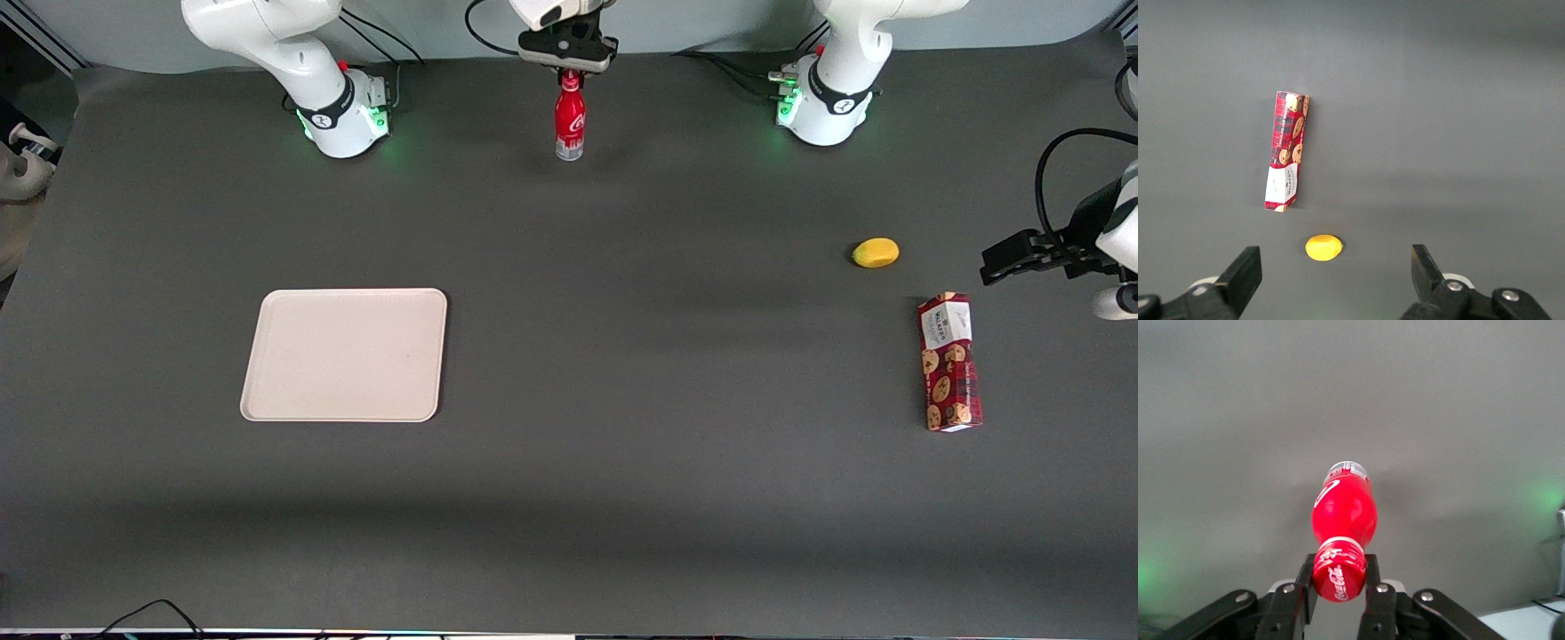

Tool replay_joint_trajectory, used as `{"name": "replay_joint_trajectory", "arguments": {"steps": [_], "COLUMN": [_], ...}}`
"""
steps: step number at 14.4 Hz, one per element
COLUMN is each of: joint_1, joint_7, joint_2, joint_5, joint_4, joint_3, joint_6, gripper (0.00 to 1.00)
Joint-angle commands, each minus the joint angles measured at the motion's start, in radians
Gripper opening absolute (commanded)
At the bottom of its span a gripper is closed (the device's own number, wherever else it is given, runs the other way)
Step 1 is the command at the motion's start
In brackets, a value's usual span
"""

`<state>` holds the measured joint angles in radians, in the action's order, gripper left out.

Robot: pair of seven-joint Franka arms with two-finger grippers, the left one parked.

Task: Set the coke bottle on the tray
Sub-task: 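Lift the bottle and carry it with the right gripper toward the white tray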

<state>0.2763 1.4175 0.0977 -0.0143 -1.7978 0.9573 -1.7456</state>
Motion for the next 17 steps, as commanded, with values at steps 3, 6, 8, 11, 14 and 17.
{"name": "replay_joint_trajectory", "arguments": {"steps": [3,6,8,11,14,17], "joint_1": [0.001,0.001,0.001,-0.009,-0.009,-0.009], "joint_7": [-0.239,-0.424,-0.57,-0.802,-1.03,-1.27], "joint_2": [0.011,0.01,0.008,-0.03,-0.056,-0.125], "joint_5": [-0.015,-0.009,-0.009,-0.009,-0.009,-0.009], "joint_4": [0.306,0.431,0.466,0.457,0.442,0.332], "joint_3": [-0.133,-0.247,-0.325,-0.452,-0.602,-0.762], "joint_6": [0.315,0.437,0.509,0.531,0.584,0.578], "gripper": [0.06,0.06,0.06,0.05,0.05,0.06]}}
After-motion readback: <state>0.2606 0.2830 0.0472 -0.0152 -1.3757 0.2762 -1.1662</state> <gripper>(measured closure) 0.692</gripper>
